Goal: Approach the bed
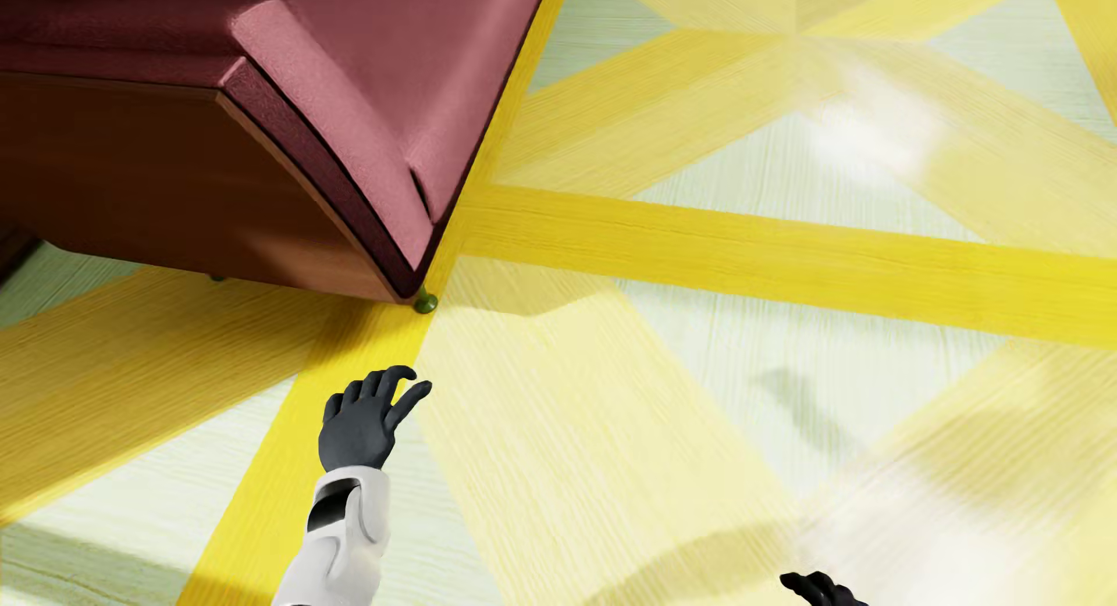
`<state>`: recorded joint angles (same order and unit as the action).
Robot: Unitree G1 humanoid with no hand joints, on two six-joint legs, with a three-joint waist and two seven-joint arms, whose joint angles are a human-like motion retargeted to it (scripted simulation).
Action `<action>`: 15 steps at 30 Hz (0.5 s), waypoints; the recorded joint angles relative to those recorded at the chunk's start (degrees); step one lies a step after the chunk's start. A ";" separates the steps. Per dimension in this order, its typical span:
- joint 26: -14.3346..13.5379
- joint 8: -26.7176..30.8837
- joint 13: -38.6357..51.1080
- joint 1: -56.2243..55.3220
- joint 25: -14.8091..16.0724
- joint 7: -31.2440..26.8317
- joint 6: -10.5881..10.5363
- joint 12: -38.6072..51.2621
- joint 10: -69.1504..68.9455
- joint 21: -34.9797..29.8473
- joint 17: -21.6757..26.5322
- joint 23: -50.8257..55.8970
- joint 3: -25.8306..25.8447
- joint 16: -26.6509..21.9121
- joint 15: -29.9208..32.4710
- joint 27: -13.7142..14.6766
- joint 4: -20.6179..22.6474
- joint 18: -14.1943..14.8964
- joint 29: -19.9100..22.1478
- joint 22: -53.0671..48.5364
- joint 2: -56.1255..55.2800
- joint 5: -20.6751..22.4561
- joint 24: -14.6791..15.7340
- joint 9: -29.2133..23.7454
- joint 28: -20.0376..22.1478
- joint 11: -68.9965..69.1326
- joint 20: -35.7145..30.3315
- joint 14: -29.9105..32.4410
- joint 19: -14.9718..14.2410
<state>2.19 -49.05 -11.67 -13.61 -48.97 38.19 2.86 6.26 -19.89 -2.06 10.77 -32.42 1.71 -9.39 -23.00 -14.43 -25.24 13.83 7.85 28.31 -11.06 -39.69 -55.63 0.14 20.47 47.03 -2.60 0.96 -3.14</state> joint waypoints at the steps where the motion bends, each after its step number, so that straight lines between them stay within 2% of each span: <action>1: 0.31 4.11 1.39 1.60 -0.85 2.25 -0.80 -2.97 -2.06 -2.92 0.08 0.87 0.27 -2.01 -2.18 3.10 -5.46 -1.88 -2.80 -2.41 -3.16 5.10 7.65 -0.12 0.40 -0.01 3.57 -4.05 -4.35; 2: 0.85 9.53 2.87 1.70 -0.75 -0.77 -1.74 -6.61 -5.64 -5.80 0.29 1.43 0.02 -4.01 -4.27 6.84 -9.04 -8.06 -5.95 -3.65 -6.57 11.38 13.98 -0.46 0.22 0.59 5.89 -10.42 -3.65; 3: 1.82 14.95 4.23 -1.32 -0.90 -12.15 -2.48 -10.14 -11.49 -8.15 0.82 1.78 -0.88 -5.24 -5.87 9.86 -7.66 -13.83 -8.62 -2.90 -8.82 17.81 17.81 -1.05 -0.07 0.62 6.41 -15.26 -1.40; 4: 3.39 19.45 6.01 -5.62 -1.82 -24.87 -3.06 -12.95 -18.68 -9.53 0.56 1.88 -1.64 -6.46 -6.81 11.02 -2.16 -11.65 -9.58 -0.14 -9.21 23.71 19.14 -1.75 -1.51 -0.61 5.04 -17.64 1.03; 5: 5.15 22.67 7.22 -9.22 -2.14 -30.38 -3.73 -15.08 -25.30 -9.56 -0.50 2.25 -1.87 -7.47 -6.96 11.22 3.01 -9.94 -8.34 3.95 -7.94 28.70 17.82 -2.42 -5.46 -3.07 2.29 -19.06 3.00; 6: 6.15 25.25 7.70 -12.32 -0.85 -29.20 -4.51 -16.29 -30.52 -8.76 -2.04 3.41 -2.03 -7.55 -6.35 11.58 6.09 -11.50 -6.05 9.00 -5.70 32.86 14.38 -2.98 -11.79 -6.44 -1.83 -19.77 4.37; 7: 5.34 27.99 8.24 -15.61 1.69 -26.66 -5.30 -17.09 -33.77 -8.29 -3.29 5.01 -2.53 -6.91 -5.16 13.11 9.01 -13.85 -4.35 13.63 -3.08 36.62 10.01 -3.40 -19.83 -10.25 -6.03 -19.91 5.30; 8: 2.88 31.24 9.44 -19.82 3.89 -25.93 -5.97 -18.08 -35.10 -8.80 -3.70 6.76 -3.34 -5.67 -3.59 15.97 13.07 -14.15 -3.96 16.69 -0.31 40.29 6.33 -3.72 -27.76 -14.08 -8.64 -19.17 6.29; 9: 0.19 34.88 11.35 -24.66 4.64 -26.79 -6.50 -19.63 -34.26 -9.84 -3.45 8.65 -4.21 -3.72 -2.00 19.45 17.51 -12.82 -4.19 17.83 2.73 43.77 4.60 -3.98 -33.89 -17.87 -8.72 -17.93 7.44; 10: -1.52 38.61 13.69 -29.47 4.36 -28.21 -6.90 -21.42 -31.43 -10.86 -3.09 10.81 -5.01 -1.23 -0.68 22.39 21.15 -12.08 -3.90 17.38 6.23 46.71 4.57 -4.23 -37.07 -21.70 -7.16 -16.63 8.45; 11: -2.46 42.38 16.08 -33.59 3.96 -29.43 -7.18 -23.09 -26.85 -11.43 -3.18 13.03 -5.74 1.01 0.31 24.05 23.43 -12.20 -2.75 15.94 10.01 48.93 4.79 -4.50 -36.63 -25.18 -5.85 -14.51 9.23; 12: -3.06 46.35 18.20 -36.79 4.11 -30.84 -7.25 -24.22 -20.97 -11.67 -3.75 14.95 -6.47 2.47 1.33 24.33 25.05 -12.49 -1.03 14.27 13.85 50.28 3.92 -4.81 -33.19 -28.01 -6.13 -11.64 10.11; 14: -2.70 52.58 20.13 -39.21 6.37 -34.28 -6.35 -24.69 -10.96 -11.05 -5.55 16.78 -7.96 2.93 5.77 22.64 27.68 -11.80 2.67 13.17 21.00 50.41 -0.83 -5.50 -25.19 -29.52 -10.01 -8.69 11.53; 15: -1.61 54.60 19.64 -38.84 8.05 -34.45 -5.36 -23.85 -11.24 -10.51 -6.14 16.34 -8.64 2.93 10.00 21.00 28.23 -14.85 4.51 14.69 23.43 49.61 -2.85 -5.86 -23.95 -27.37 -11.46 -6.18 10.26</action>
<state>0.58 5.55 7.96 -52.46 -40.92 3.75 -2.50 -17.59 -31.14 -12.57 4.64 -16.07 -6.93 -6.45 -13.01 6.57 2.99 -1.03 12.36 43.00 12.37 9.92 -58.48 -5.72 -3.48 19.66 -14.06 -5.23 7.12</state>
